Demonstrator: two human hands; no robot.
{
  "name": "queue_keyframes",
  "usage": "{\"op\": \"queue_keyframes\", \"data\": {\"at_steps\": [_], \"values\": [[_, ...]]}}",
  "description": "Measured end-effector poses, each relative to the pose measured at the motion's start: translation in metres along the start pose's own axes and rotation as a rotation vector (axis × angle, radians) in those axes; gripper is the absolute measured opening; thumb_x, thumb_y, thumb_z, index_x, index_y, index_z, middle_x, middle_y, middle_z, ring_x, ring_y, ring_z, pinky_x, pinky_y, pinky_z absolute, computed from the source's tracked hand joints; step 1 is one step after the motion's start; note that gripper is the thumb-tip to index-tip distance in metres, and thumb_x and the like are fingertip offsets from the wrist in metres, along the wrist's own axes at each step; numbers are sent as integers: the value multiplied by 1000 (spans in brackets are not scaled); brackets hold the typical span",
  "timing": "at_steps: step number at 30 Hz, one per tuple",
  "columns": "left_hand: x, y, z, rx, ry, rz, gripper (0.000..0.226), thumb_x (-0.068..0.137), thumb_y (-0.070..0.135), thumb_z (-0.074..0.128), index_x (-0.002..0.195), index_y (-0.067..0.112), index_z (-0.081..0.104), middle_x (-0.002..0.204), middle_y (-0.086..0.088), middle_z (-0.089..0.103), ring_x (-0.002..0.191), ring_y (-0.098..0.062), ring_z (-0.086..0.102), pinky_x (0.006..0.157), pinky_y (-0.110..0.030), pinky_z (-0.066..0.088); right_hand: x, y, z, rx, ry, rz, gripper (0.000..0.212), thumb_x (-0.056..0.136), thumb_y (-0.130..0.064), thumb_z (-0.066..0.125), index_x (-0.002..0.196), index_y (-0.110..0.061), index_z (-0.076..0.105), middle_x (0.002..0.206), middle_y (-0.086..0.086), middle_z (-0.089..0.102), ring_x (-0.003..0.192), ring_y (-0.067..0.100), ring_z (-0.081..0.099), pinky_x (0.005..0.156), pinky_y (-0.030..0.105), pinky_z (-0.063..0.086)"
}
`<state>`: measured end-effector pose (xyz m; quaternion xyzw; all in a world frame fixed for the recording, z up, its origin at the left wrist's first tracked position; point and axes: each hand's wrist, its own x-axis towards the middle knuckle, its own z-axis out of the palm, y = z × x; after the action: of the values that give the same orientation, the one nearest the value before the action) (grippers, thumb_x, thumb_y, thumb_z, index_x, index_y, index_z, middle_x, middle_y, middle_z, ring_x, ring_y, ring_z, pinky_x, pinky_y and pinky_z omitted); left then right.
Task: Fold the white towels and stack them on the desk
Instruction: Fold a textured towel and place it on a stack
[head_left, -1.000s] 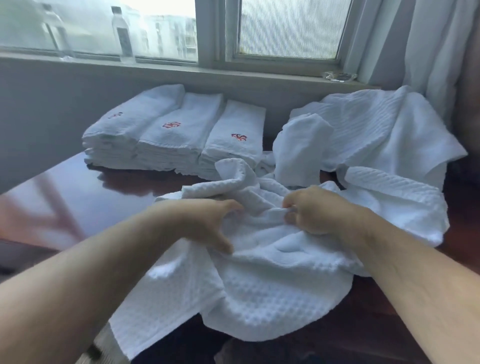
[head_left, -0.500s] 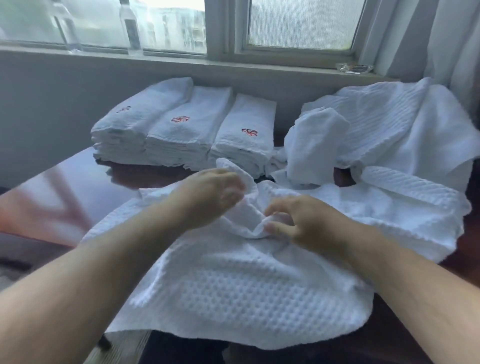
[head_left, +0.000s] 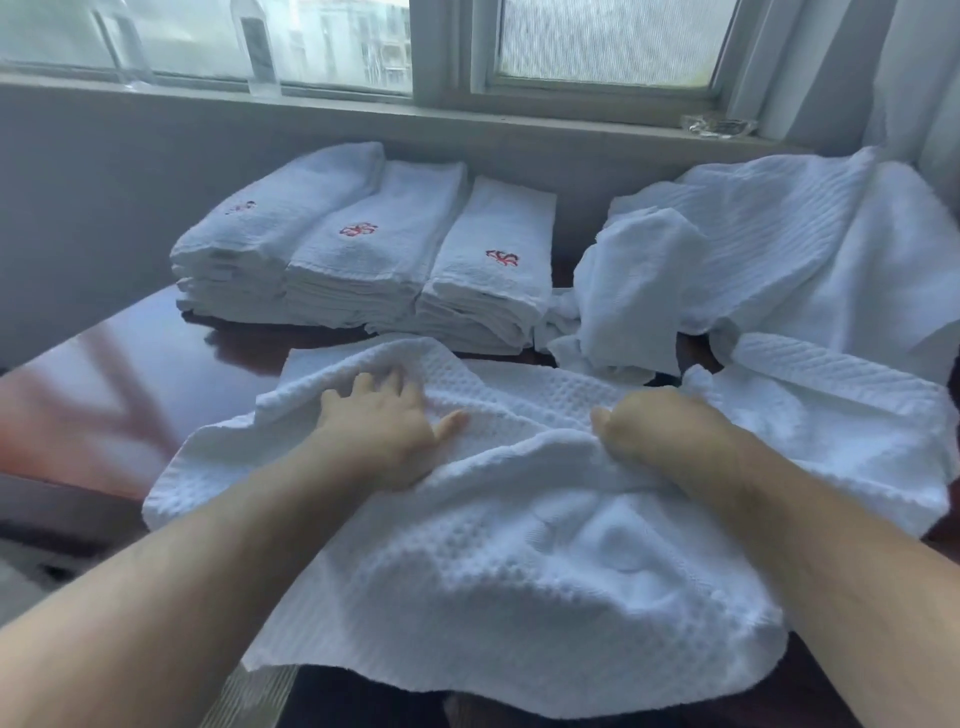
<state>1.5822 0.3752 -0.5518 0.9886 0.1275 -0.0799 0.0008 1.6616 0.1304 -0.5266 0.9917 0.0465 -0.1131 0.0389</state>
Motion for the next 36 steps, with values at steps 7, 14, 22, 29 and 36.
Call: {"op": "queue_keyframes", "data": {"at_steps": [7, 14, 22, 29, 36], "values": [[20, -16, 16, -138, 29, 123, 115, 66, 95, -1, 160, 29, -4, 168, 1, -13, 154, -19, -13, 121, -57, -6, 18, -5, -21, -122, 90, -31, 13, 100, -24, 54, 93, -16, 60, 103, 2, 62, 99, 29, 58, 85, 39, 50], [30, -8, -2, -53, 35, 99, 81, 95, 74, 24, 160, 27, 13, 169, -7, 5, 155, -26, 5, 121, -55, 9, 21, 28, -19, 177, 338, -98, 27, 103, -43, 48, 105, -20, 60, 93, 3, 53, 97, 29, 55, 76, 36, 40], [-10, 144, -9, -413, 226, 713, 48, 101, 53, 39, 145, 34, 46, 152, 6, 43, 140, -19, 35, 114, -38, 29, -25, 152, -3, 552, 790, 138, 31, 94, -35, 58, 116, -18, 72, 129, 12, 64, 122, 37, 52, 97, 35, 39], [7, 169, 15, -288, 291, 652, 74, 89, 75, 24, 154, 39, 25, 157, 11, 36, 145, -15, 30, 116, -42, 24, -45, 219, 42, 1232, 447, 407, 56, 80, -49, 67, 123, -13, 66, 123, 7, 71, 119, 28, 64, 105, 44, 49], [5, 164, 16, -346, 328, 654, 69, 91, 72, 33, 151, 39, 31, 154, 12, 41, 141, -16, 38, 113, -38, 27, -51, 200, 27, 1184, 39, -271, 51, 83, -60, 74, 128, -36, 67, 129, -3, 70, 121, 16, 65, 101, 37, 52]]}}
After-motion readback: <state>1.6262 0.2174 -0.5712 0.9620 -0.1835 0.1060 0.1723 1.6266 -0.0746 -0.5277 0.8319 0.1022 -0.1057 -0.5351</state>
